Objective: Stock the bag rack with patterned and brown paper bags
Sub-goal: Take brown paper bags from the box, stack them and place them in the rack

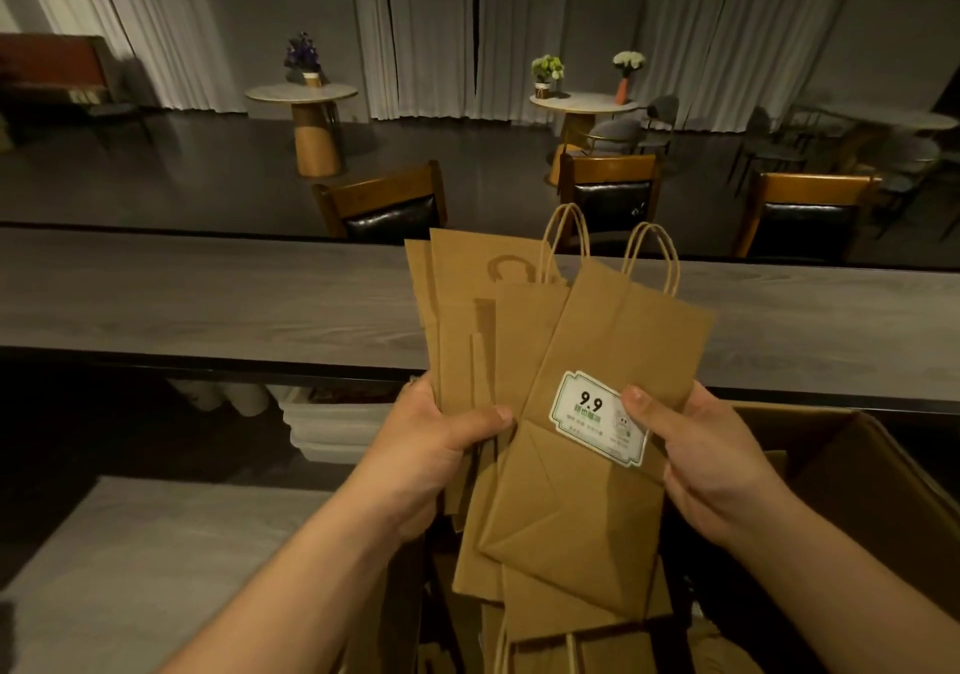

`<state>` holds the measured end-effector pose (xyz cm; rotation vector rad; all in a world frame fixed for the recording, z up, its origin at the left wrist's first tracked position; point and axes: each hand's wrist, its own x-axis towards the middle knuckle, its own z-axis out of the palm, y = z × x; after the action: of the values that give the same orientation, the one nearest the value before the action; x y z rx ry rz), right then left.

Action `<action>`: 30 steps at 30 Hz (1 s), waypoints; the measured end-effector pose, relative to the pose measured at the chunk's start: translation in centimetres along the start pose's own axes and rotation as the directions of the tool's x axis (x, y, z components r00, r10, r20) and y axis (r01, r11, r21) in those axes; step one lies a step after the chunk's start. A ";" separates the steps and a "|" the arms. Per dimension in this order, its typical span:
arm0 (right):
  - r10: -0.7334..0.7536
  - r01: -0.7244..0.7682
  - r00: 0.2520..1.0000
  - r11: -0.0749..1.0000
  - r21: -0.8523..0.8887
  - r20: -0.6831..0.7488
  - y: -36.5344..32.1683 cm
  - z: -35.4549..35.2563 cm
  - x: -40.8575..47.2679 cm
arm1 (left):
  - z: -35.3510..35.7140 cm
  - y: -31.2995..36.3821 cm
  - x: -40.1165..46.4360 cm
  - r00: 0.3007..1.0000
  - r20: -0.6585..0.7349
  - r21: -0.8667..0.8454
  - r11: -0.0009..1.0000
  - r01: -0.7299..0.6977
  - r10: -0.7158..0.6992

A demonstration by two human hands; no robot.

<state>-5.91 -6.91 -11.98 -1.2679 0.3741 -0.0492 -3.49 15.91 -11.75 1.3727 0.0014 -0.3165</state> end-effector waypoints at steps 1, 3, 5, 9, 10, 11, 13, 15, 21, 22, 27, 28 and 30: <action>0.006 -0.006 1.000 1.000 -0.005 -0.004 0.0 0.0 0.0 | 0.0 0.1 -0.1 1.000 0.014 -0.022 1.000 0.006 -0.005; 0.016 -0.016 1.000 1.000 0.002 -0.009 -0.2 -0.1 0.0 | 0.0 0.3 -0.3 0.999 0.044 -0.072 0.997 0.019 -0.016; 0.031 -0.031 1.000 0.999 -0.020 0.004 -0.5 -0.4 0.2 | 0.0 0.5 -0.3 1.000 0.012 -0.123 0.992 0.018 -0.017; 0.093 -0.084 0.995 0.979 -0.188 0.041 -1.2 -1.1 0.3 | 0.0 0.5 0.0 0.992 -0.121 -0.197 0.980 -0.006 -0.019; 0.101 -0.092 0.994 0.976 -0.199 0.036 -1.3 -1.3 0.3 | 0.0 0.5 0.1 0.990 -0.138 -0.212 0.977 -0.006 -0.024; 0.101 -0.094 0.994 0.976 -0.197 0.029 -1.5 -1.5 0.3 | -0.1 0.5 0.2 0.989 -0.148 -0.227 0.974 -0.008 -0.026; 0.085 -0.080 0.996 0.982 -0.174 0.019 -1.8 -1.8 0.3 | -0.1 0.5 0.3 0.987 -0.159 -0.243 0.970 -0.017 -0.023; 0.085 -0.072 0.995 0.980 -0.187 0.060 -1.9 -1.8 0.0 | 0.0 0.5 0.3 0.985 -0.173 -0.230 0.973 -0.027 -0.014; 0.082 -0.059 0.994 0.957 -0.284 0.071 -1.8 -1.0 -0.4 | 0.2 0.8 -0.1 0.980 -0.196 -0.265 0.964 -0.032 -0.022; 0.069 -0.052 0.996 0.960 -0.277 0.053 -2.0 -1.2 -0.3 | 0.2 0.9 0.0 0.976 -0.215 -0.279 0.960 -0.039 -0.023; 0.063 -0.064 0.998 0.968 -0.243 -0.015 -2.0 -1.7 0.0 | 0.3 0.8 0.0 0.978 -0.210 -0.193 0.980 -0.050 0.008; 0.068 -0.068 0.998 0.966 -0.248 -0.006 -1.7 -1.4 -0.1 | 0.4 0.8 0.0 0.982 -0.187 -0.158 0.987 -0.044 0.014; 0.086 -0.076 0.996 0.959 -0.274 0.026 -1.2 -0.9 -0.4 | 0.5 0.6 0.0 0.988 -0.152 -0.098 0.994 -0.046 0.031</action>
<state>-6.37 -7.99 -10.95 -1.5225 0.4097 0.0998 -3.48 15.54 -11.04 1.2913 0.1148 -0.1774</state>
